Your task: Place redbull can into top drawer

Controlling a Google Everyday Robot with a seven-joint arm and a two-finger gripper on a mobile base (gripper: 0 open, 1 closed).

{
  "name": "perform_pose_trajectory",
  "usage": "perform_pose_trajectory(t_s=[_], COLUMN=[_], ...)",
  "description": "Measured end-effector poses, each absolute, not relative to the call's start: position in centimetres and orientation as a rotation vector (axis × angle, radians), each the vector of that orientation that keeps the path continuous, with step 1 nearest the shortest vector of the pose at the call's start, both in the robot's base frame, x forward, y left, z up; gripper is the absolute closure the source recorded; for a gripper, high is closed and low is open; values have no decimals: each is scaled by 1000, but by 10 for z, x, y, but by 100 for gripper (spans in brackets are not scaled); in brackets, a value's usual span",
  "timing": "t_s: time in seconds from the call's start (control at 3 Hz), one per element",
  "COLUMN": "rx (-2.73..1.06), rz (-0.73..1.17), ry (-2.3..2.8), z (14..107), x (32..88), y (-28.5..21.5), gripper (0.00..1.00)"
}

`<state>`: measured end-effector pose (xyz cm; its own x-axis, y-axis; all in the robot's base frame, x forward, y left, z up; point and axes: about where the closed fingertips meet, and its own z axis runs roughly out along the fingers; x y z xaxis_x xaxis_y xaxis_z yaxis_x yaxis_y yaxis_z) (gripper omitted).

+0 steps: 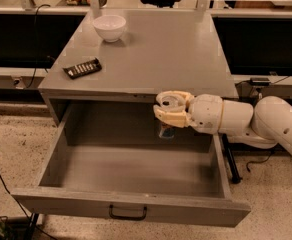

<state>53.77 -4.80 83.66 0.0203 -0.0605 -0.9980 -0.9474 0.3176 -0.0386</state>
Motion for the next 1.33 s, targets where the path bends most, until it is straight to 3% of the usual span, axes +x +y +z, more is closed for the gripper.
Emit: perform_pose_trajectory(t_s=[1.33], rx=[-1029], rz=[1071], ry=[1394], z=[754], x=[480], y=[-45], gripper=[100])
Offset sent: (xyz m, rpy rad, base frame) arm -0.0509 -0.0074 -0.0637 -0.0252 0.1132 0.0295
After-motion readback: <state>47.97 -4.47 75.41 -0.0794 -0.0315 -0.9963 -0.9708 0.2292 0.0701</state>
